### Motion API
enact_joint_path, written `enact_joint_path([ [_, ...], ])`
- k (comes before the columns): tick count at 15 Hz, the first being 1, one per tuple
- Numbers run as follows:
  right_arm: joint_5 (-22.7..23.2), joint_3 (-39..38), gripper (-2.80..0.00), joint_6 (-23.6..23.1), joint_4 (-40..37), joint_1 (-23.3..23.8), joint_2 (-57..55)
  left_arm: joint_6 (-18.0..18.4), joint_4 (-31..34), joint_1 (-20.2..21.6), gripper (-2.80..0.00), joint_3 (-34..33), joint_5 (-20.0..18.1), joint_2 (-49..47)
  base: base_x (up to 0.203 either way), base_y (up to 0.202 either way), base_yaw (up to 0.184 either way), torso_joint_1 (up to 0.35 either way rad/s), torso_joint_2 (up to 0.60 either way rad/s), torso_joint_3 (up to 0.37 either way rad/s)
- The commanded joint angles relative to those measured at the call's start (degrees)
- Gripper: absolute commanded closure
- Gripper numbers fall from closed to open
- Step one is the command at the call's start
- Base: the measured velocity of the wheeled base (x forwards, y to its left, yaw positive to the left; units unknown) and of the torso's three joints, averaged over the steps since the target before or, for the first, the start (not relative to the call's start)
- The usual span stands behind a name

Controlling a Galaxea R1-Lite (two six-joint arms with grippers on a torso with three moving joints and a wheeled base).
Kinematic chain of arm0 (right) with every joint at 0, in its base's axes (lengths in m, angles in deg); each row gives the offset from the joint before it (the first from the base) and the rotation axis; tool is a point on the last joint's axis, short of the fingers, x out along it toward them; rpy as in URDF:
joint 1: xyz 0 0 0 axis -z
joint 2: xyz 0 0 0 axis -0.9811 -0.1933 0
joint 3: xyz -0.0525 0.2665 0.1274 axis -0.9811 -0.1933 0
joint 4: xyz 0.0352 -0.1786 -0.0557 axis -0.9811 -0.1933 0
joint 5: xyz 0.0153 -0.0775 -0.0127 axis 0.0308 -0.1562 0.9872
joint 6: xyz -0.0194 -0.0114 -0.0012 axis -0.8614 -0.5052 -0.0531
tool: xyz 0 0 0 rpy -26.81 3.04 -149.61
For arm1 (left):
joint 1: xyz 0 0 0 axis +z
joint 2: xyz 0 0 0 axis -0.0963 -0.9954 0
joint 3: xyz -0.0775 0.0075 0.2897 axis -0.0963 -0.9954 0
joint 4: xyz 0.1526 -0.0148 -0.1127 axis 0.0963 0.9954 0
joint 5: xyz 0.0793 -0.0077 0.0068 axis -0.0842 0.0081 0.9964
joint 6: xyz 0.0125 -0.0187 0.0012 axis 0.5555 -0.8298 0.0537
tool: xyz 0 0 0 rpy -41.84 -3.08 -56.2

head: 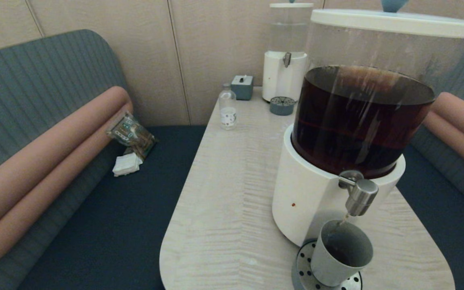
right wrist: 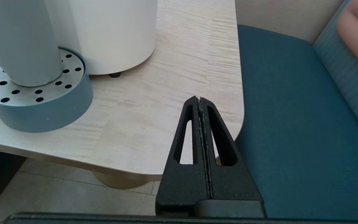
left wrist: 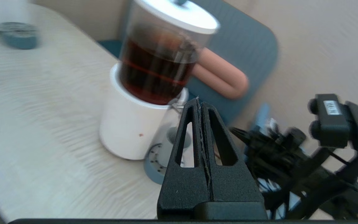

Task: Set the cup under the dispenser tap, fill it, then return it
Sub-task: Turn off the faucet

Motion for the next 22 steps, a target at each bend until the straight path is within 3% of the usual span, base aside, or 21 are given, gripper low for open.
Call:
enact_joint_path([
  [1, 0.04, -0.53, 0.0, -0.05, 0.04, 0.0, 0.2, 0.59, 0.54, -0.28, 0.0, 3.7, -0.91, -6.33, 0.0, 0.0, 0.0, 0.0, 0.0, 0.0],
  [3, 0.04, -0.53, 0.0, -0.05, 0.06, 0.0, 0.2, 5.32, 3.19, -2.7, 0.0, 6.19, -0.87, -10.93, 0.0, 0.0, 0.0, 0.0, 0.0, 0.0],
  [5, 0.04, -0.53, 0.0, -0.05, 0.05, 0.0, 0.2, 14.06, 6.75, -5.99, 0.0, 7.76, 1.26, -14.64, 0.0, 0.0, 0.0, 0.0, 0.0, 0.0],
  [8, 0.04, -0.53, 0.0, -0.05, 0.06, 0.0, 0.2, 30.15, 11.13, -9.58, 0.0, 10.22, 12.71, -18.95, 0.0, 0.0, 0.0, 0.0, 0.0, 0.0],
  [12, 0.04, -0.53, 0.0, -0.05, -0.02, 0.0, 0.2, 60.69, 27.99, -15.71, 0.0, 16.44, 29.68, -23.39, 0.0, 0.0, 0.0, 0.0, 0.0, 0.0],
  [13, 0.04, -0.53, 0.0, -0.05, -0.02, 0.0, 0.2, 64.21, 29.6, -19.21, 0.0, 16.81, 32.81, -24.05, 0.0, 0.0, 0.0, 0.0, 0.0, 0.0],
  [15, 0.04, -0.53, 0.0, -0.05, 0.06, 0.0, 0.2, 66.69, 30.63, -26.43, 0.0, 17.14, 35.83, -25.36, 0.0, 0.0, 0.0, 0.0, 0.0, 0.0],
  [18, 0.04, -0.53, 0.0, -0.05, 0.06, 0.0, 0.2, 67.13, 30.67, -36.02, 0.0, 17.18, 37.43, -27.1, 0.0, 0.0, 0.0, 0.0, 0.0, 0.0],
  [22, 0.04, -0.53, 0.0, -0.05, -0.02, 0.0, 0.2, 67.17, 29.22, -44.4, 0.0, 16.82, 38.71, -29.67, 0.0, 0.0, 0.0, 0.0, 0.0, 0.0],
])
